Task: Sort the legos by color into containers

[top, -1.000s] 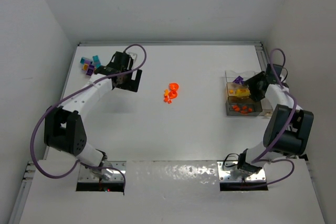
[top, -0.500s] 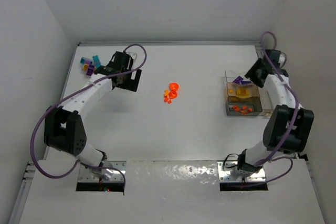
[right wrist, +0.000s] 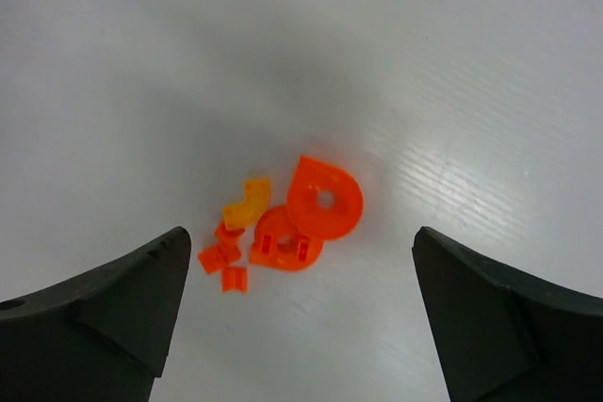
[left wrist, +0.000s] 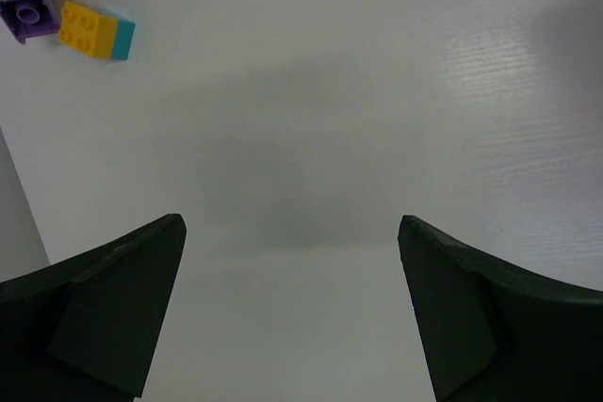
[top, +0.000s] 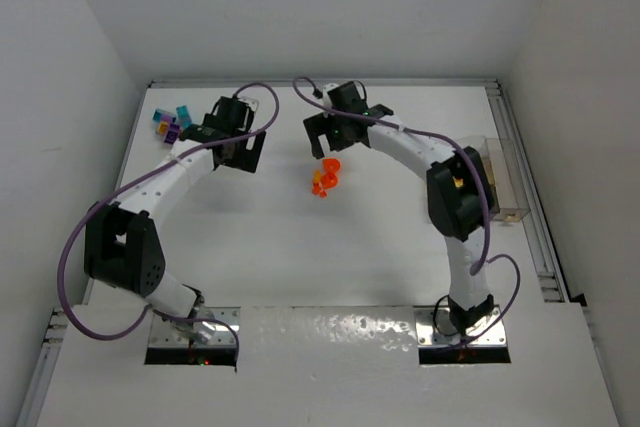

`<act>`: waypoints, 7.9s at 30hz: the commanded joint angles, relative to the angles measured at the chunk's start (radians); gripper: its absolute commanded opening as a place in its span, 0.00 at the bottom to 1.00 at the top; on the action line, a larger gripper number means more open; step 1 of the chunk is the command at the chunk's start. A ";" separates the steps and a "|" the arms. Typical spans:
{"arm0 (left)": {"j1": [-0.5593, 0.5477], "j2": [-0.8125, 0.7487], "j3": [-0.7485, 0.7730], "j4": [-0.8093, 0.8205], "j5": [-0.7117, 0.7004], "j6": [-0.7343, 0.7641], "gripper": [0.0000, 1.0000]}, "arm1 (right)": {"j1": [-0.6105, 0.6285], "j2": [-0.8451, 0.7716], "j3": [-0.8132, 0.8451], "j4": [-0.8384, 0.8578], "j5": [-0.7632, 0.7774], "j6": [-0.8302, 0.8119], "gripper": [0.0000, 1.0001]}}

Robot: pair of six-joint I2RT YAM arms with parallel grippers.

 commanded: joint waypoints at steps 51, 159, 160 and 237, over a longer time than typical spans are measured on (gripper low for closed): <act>0.001 -0.016 0.063 0.027 -0.032 0.025 0.94 | -0.112 -0.164 -0.058 -0.049 0.257 0.119 0.19; 0.002 -0.031 0.035 0.013 -0.095 0.046 0.95 | 0.101 0.156 -0.012 0.013 0.178 0.062 0.35; 0.002 -0.031 0.034 0.015 -0.095 0.046 0.95 | 0.101 0.156 -0.012 0.013 0.180 0.059 0.32; 0.002 -0.033 0.018 0.013 -0.126 0.068 0.95 | 0.113 -0.092 -0.189 -0.051 0.008 -0.087 0.57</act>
